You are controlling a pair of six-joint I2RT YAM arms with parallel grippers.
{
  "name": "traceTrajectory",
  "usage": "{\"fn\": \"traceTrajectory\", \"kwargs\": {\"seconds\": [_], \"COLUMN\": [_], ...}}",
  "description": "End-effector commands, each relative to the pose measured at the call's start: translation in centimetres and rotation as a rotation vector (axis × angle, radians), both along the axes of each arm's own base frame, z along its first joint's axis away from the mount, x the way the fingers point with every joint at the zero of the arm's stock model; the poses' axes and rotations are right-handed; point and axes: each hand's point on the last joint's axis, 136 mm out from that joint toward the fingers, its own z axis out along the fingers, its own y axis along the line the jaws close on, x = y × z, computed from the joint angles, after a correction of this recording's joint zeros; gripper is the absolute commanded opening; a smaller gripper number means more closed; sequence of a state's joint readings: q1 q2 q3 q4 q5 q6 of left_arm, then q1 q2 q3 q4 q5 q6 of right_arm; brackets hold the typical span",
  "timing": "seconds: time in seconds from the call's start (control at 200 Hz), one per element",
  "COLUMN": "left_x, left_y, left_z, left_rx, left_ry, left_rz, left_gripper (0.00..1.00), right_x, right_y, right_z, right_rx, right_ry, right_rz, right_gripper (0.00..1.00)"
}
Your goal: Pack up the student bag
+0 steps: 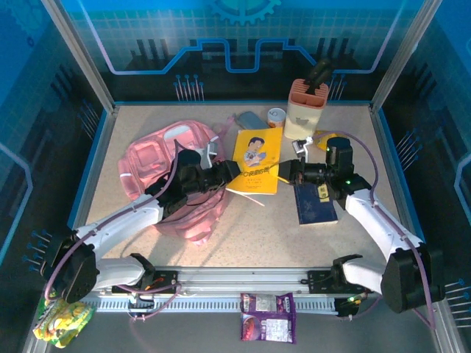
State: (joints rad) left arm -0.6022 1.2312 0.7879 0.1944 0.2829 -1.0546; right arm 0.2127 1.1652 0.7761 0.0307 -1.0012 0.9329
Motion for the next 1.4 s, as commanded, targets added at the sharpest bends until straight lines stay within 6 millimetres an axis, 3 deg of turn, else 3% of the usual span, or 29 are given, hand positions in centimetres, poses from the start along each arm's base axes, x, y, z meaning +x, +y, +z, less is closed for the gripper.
{"fn": "traceTrajectory", "kwargs": {"seconds": [0.0, 0.15, 0.245, 0.34, 0.39, 0.63, 0.815, 0.95, 1.096, 1.251, 1.396], "left_x": [-0.7, -0.4, -0.2, 0.1, 0.2, 0.6, 0.5, 0.8, 0.5, 0.0, -0.1], "left_y": [-1.0, -0.8, -0.7, -0.7, -0.7, -1.5, -2.7, -2.5, -1.2, -0.2, -0.2], "left_z": [3.8, 3.9, 4.3, 5.5, 6.1, 8.2, 9.1, 7.4, 5.1, 3.1, 2.9], "left_rx": [-0.098, -0.084, -0.088, -0.107, -0.121, -0.228, -0.282, -0.227, -0.106, -0.024, -0.035], "left_ry": [-0.101, -0.107, -0.112, -0.135, -0.146, -0.173, -0.207, -0.180, -0.139, -0.098, -0.095], "left_rz": [-0.058, -0.040, -0.023, -0.011, -0.005, 0.001, -0.016, 0.006, 0.041, 0.064, 0.060], "left_gripper": [0.23, 0.10, 0.05, 0.00, 0.00, 0.00, 0.00, 0.00, 0.00, 0.00, 0.00], "right_x": [-0.1, -0.3, -0.5, -0.4, -0.3, -0.3, -0.1, 0.6, 0.4, 0.3, 0.5], "right_y": [0.0, -0.2, -0.6, -1.3, -1.7, -1.5, 0.3, 1.2, 1.1, 0.5, 0.4], "right_z": [-0.6, -1.1, -1.6, -2.5, -3.0, -4.4, -3.9, 0.5, 2.9, 1.7, 1.7], "right_rx": [-0.017, -0.045, -0.079, -0.105, -0.121, -0.131, -0.044, 0.132, 0.198, 0.092, 0.069], "right_ry": [-0.028, -0.022, -0.003, 0.044, 0.080, 0.163, 0.189, 0.074, 0.026, 0.022, 0.020], "right_rz": [0.021, 0.024, 0.008, -0.030, -0.049, -0.043, 0.004, 0.030, 0.043, 0.002, -0.010], "right_gripper": [0.00, 0.01, 0.25, 0.59, 0.72, 0.98, 1.00, 0.96, 0.81, 0.66, 0.49]}}
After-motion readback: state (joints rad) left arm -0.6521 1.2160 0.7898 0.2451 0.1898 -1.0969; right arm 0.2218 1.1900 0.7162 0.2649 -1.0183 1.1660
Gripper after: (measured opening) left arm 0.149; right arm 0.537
